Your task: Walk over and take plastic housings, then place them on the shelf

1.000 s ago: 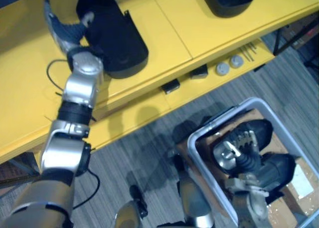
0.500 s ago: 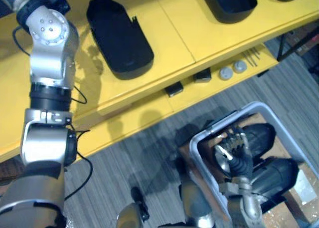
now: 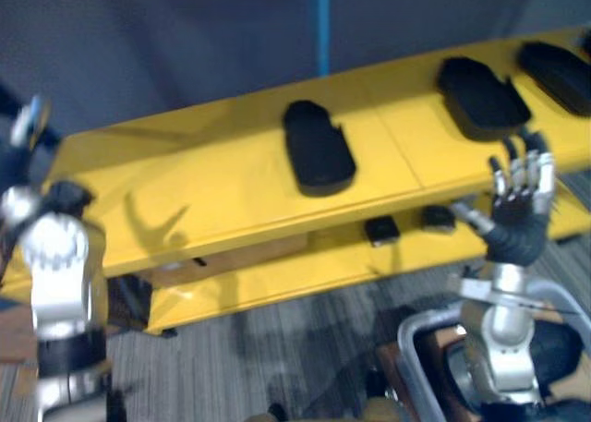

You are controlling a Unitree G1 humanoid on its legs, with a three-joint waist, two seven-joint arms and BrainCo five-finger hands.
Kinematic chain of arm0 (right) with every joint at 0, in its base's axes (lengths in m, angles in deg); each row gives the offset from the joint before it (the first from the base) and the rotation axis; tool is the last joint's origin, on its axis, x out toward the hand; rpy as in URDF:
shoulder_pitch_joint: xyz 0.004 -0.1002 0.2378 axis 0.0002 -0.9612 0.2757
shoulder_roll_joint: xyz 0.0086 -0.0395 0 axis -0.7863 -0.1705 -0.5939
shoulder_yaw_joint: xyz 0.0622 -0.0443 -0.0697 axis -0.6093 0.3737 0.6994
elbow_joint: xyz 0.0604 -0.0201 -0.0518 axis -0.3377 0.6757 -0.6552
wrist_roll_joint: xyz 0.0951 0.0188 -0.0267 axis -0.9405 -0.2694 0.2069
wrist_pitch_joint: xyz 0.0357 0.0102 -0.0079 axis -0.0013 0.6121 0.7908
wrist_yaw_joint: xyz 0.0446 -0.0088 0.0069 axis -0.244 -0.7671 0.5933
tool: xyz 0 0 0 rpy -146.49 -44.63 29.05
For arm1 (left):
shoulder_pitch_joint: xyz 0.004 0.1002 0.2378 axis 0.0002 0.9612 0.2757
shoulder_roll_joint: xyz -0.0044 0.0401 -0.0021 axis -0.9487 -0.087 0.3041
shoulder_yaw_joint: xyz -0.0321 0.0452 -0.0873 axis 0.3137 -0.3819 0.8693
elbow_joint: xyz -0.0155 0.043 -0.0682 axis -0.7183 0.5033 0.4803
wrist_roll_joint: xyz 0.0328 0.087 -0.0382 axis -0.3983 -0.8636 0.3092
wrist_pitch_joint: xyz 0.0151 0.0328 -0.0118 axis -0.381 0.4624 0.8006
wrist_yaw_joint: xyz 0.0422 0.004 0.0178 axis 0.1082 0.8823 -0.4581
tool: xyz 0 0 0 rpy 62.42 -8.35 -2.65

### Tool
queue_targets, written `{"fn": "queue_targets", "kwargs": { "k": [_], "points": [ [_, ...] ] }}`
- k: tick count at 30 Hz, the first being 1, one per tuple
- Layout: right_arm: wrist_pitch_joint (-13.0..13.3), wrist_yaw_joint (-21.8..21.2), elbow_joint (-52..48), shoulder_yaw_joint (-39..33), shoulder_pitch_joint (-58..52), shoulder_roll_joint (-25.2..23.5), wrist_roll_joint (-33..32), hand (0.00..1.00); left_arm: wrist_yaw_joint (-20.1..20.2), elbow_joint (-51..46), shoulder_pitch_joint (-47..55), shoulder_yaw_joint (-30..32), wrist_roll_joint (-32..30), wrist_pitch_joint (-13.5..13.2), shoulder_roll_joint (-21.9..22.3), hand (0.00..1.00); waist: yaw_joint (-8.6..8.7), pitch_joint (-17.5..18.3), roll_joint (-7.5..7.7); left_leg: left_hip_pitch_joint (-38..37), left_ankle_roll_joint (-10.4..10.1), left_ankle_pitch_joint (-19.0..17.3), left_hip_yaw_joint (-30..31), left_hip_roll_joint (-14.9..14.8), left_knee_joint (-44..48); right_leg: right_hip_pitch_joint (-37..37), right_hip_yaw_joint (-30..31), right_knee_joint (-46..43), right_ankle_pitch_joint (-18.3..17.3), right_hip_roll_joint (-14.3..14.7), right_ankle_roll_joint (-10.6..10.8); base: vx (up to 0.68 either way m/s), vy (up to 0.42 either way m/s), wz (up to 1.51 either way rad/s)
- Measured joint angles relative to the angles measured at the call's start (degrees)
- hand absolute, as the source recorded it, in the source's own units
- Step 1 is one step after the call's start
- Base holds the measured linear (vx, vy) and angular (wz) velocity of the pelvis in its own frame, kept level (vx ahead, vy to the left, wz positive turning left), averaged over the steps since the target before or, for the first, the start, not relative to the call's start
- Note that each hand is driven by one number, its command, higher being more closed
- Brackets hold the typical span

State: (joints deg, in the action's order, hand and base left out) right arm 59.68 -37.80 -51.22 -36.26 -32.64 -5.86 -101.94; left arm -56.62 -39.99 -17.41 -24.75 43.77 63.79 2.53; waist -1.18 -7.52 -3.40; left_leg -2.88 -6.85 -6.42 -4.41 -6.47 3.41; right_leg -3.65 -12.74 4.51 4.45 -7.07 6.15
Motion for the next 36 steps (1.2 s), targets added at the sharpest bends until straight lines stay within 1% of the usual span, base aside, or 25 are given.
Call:
{"fn": "queue_targets", "kwargs": {
  "k": [2,3,4,5,7,8,9,10,11,12,13,14,15,16,17,19,20,22,25,30,31,33,36],
  "points": [
    [-3.55,-0.95,5.61,3.34,8.60,0.39,-1.66,0.00,1.00,1.76,5.78,0.07,-0.62,-0.56,3.12,0.00,-3.05,0.83,1.26,0.10,-0.02,1.24,2.42,0.37,-1.17,-0.98,-2.15,0.00,-0.08,-0.21,-0.12,-0.07,-0.034,0.57],
    [-4.93,-1.12,6.50,4.18,10.35,0.39,-1.83,0.00,1.84,2.17,6.92,-0.25,-1.32,-0.46,3.78,0.00,-3.61,0.93,1.44,0.21,0.01,1.67,2.95,0.51,-1.52,-1.12,-2.97,0.00,-0.09,-0.34,-0.13,-0.09,-0.017,0.59],
    [-7.67,-1.78,8.40,6.11,13.43,0.34,-2.84,0.00,4.96,2.69,9.82,-1.29,-1.39,-0.21,5.97,0.00,-4.78,1.16,1.78,0.91,0.13,2.52,4.54,1.03,-2.46,-1.45,-4.56,0.00,-0.17,-0.79,-0.17,-0.07,0.006,0.54],
    [-9.35,-2.75,9.72,7.19,14.84,0.30,-4.41,0.00,7.56,3.03,11.77,-1.41,-1.38,-0.07,7.87,0.00,-5.43,1.30,1.87,0.98,0.25,3.15,5.25,1.34,-3.28,-1.44,-5.07,0.00,-0.19,-1.06,-0.16,-0.06,0.018,0.49],
    [-12.03,-4.28,12.59,8.50,16.74,0.13,-6.09,0.00,11.02,5.53,14.92,-2.79,-1.40,0.70,10.18,0.00,-6.65,1.36,1.96,0.96,0.52,4.01,5.84,1.75,-4.51,-1.48,-6.12,-0.01,-0.20,-1.51,-0.14,-0.03,0.029,0.24],
    [-13.93,-4.93,16.06,9.50,18.44,-0.01,-6.12,0.00,14.46,9.32,17.38,-4.15,-1.55,1.64,11.52,0.00,-7.58,1.42,1.96,0.88,0.67,4.62,6.13,2.07,-5.33,-1.46,-6.28,-0.01,-0.18,-1.79,-0.10,-0.02,0.032,0.22],
    [-15.43,-5.11,18.88,10.20,19.73,-0.01,-6.11,0.00,17.21,13.51,19.14,-5.70,-1.60,2.19,12.12,0.00,-7.98,1.45,1.98,0.93,0.74,5.00,6.59,2.24,-5.73,-1.48,-6.47,-0.04,-0.12,-1.90,-0.01,-0.01,0.030,0.25],
    [-16.69,-5.25,22.21,10.62,21.03,0.00,-6.13,0.00,20.80,20.34,20.52,-8.04,-1.51,2.57,12.33,0.00,-8.72,1.52,2.11,1.05,0.68,5.49,7.16,2.27,-6.17,-1.51,-7.19,-0.08,-0.11,-1.94,0.00,0.00,0.010,0.23],
    [-17.44,-6.04,25.95,10.66,22.57,-0.03,-6.93,0.00,23.96,27.75,21.12,-10.16,-0.75,2.63,12.49,0.00,-9.62,1.64,2.42,0.89,0.61,5.94,7.32,2.16,-6.83,-1.50,-7.38,-0.08,-0.11,-1.84,0.01,0.01,-0.001,0.18],
    [-17.62,-6.41,27.97,10.64,23.62,-0.02,-7.31,0.00,25.39,31.38,21.41,-11.02,-0.46,2.55,12.71,0.00,-9.86,1.72,2.54,0.89,0.61,6.08,7.50,2.12,-7.04,-1.51,-7.53,-0.08,-0.11,-1.81,0.01,0.01,-0.010,0.08],
    [-17.70,-7.26,32.05,10.46,26.27,0.00,-8.16,0.00,27.64,38.17,21.66,-12.39,-0.38,2.45,13.24,0.00,-10.56,1.74,2.67,0.92,0.60,6.13,7.57,2.06,-7.05,-1.50,-7.58,-0.08,-0.11,-1.75,0.01,0.01,-0.008,0.06],
    [-17.72,-7.92,35.54,10.41,29.22,0.00,-9.38,0.00,29.26,43.79,21.93,-12.58,-1.55,1.98,14.33,0.00,-10.75,1.78,2.75,0.93,0.59,6.22,7.68,2.06,-7.06,-1.53,-7.61,-0.11,-0.11,-1.75,0.01,0.01,-0.005,0.04],
    [-17.73,-8.30,36.89,10.38,30.61,0.01,-10.13,0.00,29.94,46.01,22.13,-12.63,-1.62,1.60,14.82,0.00,-10.79,1.78,2.75,0.93,0.59,6.25,7.74,2.07,-7.07,-1.54,-7.62,-0.13,-0.11,-1.76,0.01,0.01,0.001,0.05],
    [-17.74,-8.38,38.63,10.29,32.84,0.02,-11.24,0.00,32.11,49.72,22.52,-13.20,-1.48,1.27,15.17,0.00,-10.86,1.76,2.78,0.90,0.54,6.29,7.91,2.10,-7.08,-1.61,-7.69,-0.14,-0.11,-1.76,0.01,0.00,0.000,0.04],
    [-17.79,-8.35,39.15,10.15,33.51,0.02,-11.50,0.00,33.18,51.02,22.73,-13.66,-1.27,1.28,15.17,0.00,-10.88,1.77,2.82,0.87,0.50,6.35,7.98,2.11,-7.16,-1.63,-7.73,-0.14,-0.11,-1.76,0.00,0.00,0.000,0.07],
    [-19.13,-8.03,41.64,9.74,34.89,-0.01,-11.66,0.00,36.11,55.08,22.63,-14.48,-0.86,1.24,15.32,0.00,-11.02,1.68,3.01,0.38,0.46,6.91,8.34,2.15,-7.96,-1.86,-7.99,-0.14,-0.12,-1.81,0.00,0.00,0.002,0.07],
    [-19.54,-7.85,42.87,9.74,35.18,-0.04,-11.67,0.00,36.55,55.96,22.48,-14.48,-0.89,1.13,15.32,0.00,-11.06,1.59,3.14,0.06,0.44,6.93,8.34,2.17,-7.96,-1.97,-7.99,-0.14,-0.13,-1.82,0.01,-0.02,0.004,0.04],
    [-20.29,-7.05,47.63,9.37,35.57,-0.23,-11.67,0.00,37.14,58.82,22.30,-14.50,-0.88,-0.03,15.39,0.00,-11.13,1.36,3.81,-0.10,0.41,6.94,8.51,2.20,-8.26,-2.47,-8.14,-0.28,-0.45,-1.87,0.22,-0.01,-0.001,0.02],
    [-22.15,-6.97,53.01,7.18,37.08,-0.26,-12.31,0.00,38.13,61.87,21.50,-14.60,-0.88,-0.22,15.86,0.00,-11.16,0.61,4.24,-0.03,0.32,7.09,8.75,2.18,-8.33,-2.40,-8.39,-0.48,-0.77,-1.87,0.32,-0.04,-0.005,0.03],
    [-23.76,-7.32,57.97,5.09,39.64,-0.14,-14.06,0.00,38.27,62.84,21.24,-15.48,-0.55,-0.35,16.80,0.00,-10.84,-1.29,4.05,0.14,0.21,7.30,9.40,2.22,-8.35,-2.41,-9.06,-0.81,-1.36,-1.95,0.12,-0.01,-0.004,0.07],
    [-24.16,-7.38,59.68,4.75,40.42,0.04,-14.65,0.00,38.29,63.15,21.01,-16.41,0.89,-0.40,16.76,0.00,-10.70,-1.76,3.91,0.23,0.15,7.40,9.98,2.26,-8.36,-2.36,-9.40,-0.87,-1.32,-1.96,0.23,0.02,-0.003,0.16],
    [-24.60,-7.68,61.76,4.73,41.09,0.42,-15.05,0.00,38.29,63.61,20.52,-16.95,1.02,-0.50,16.82,0.00,-10.74,-2.41,3.76,0.38,0.14,7.57,10.27,2.27,-8.34,-2.37,-9.73,-0.94,-1.07,-1.98,0.55,0.03,-0.005,0.12],
    [-25.52,-9.01,64.55,4.63,42.97,0.88,-15.18,0.00,38.27,63.66,19.90,-17.23,1.41,-0.75,16.85,0.00,-10.58,-3.55,3.32,0.93,0.13,7.62,10.89,2.41,-8.25,-2.21,-10.50,-0.93,-1.05,-2.07,0.55,0.04,-0.004,0.10]
  ]
}}
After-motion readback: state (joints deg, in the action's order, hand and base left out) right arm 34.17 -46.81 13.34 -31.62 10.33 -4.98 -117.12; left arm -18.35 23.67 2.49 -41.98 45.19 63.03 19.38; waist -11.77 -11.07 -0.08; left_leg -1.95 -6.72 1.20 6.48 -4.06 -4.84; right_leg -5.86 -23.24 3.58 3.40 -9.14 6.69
